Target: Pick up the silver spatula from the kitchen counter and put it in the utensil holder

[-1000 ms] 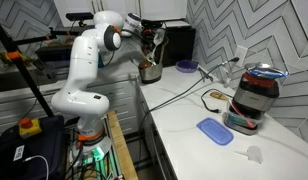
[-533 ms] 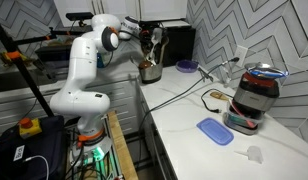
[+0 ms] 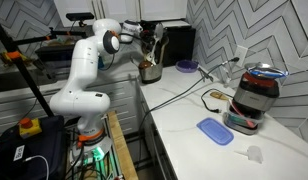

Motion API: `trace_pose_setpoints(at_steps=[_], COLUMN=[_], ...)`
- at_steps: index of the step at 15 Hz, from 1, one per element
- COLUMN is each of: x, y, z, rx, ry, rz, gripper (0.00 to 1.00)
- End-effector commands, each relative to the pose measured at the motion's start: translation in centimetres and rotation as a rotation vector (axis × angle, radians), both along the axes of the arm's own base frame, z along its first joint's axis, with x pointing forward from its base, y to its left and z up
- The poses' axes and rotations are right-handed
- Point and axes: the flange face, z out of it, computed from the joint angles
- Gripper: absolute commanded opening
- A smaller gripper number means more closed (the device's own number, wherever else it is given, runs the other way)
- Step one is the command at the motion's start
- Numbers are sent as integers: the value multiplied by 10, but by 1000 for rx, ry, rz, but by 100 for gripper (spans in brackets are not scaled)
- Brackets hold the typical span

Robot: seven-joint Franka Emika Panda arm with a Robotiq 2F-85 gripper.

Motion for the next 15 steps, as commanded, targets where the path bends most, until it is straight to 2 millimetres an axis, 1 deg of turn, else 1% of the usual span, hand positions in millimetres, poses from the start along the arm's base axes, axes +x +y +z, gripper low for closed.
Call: trace_pose_setpoints(at_steps=[1, 4, 7, 9, 10, 12, 13, 14, 15], x=[6, 9, 11, 11, 12, 10, 7, 5, 4], y=[8, 8, 7, 6, 2, -14, -25, -42, -55], z=[2, 5, 10, 15, 21, 47, 64, 82, 95], rx=[-43, -54, -56, -54, -54, 9, 57, 101, 141], ry=[27, 43, 50, 43, 31, -21, -46, -73, -88], rz=[16, 18, 16, 14, 6, -29, -48, -86, -111], gripper=[42, 62, 87, 100, 100, 100, 100, 100, 100])
